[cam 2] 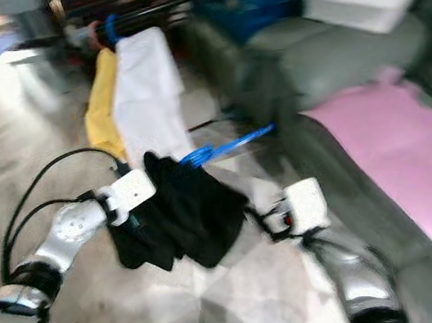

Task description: Hang hanger

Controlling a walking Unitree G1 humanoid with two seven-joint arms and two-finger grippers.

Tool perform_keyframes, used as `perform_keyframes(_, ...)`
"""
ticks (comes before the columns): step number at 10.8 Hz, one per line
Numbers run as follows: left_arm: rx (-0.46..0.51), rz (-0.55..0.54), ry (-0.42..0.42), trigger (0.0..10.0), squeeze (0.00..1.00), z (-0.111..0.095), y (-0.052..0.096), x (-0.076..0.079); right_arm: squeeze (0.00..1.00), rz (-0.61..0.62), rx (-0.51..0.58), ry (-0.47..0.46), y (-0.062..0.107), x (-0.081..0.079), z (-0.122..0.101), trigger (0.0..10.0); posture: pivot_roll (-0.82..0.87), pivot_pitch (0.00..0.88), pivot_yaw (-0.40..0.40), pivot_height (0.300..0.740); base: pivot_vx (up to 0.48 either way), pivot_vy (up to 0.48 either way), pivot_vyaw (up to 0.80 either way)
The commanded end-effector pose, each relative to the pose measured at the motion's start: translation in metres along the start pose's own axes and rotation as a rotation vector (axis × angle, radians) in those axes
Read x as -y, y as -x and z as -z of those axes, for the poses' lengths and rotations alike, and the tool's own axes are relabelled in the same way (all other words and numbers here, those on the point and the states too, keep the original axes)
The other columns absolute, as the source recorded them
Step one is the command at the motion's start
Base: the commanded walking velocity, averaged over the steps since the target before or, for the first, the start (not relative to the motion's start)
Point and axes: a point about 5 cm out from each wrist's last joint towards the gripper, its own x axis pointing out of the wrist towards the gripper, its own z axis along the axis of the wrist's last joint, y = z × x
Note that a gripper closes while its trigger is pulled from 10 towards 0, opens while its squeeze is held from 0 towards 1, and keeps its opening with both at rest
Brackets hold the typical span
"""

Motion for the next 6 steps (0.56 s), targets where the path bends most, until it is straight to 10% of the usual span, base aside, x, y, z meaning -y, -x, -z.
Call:
perform_keyframes(1, 0.039, -0.022, -0.006, 10.0, 0.00, -0.009, -0.002, -0.008, 0.00, 0.018, -0.014, 0.003, 0.005, 0.006, 0.003, 10.0, -0.10, 0.113, 0.059, 0.740, 0.000, 0.435, 0.00)
perform_keyframes(6, 0.092, 0.005, 0.028, 10.0, 0.00, -0.013, -0.006, 0.003, 0.00, 0.021, -0.041, 0.011, 0.004, 0.005, 0.009, 10.0, -0.10, 0.116, 0.061, 0.740, 0.000, 0.000, 0.00)
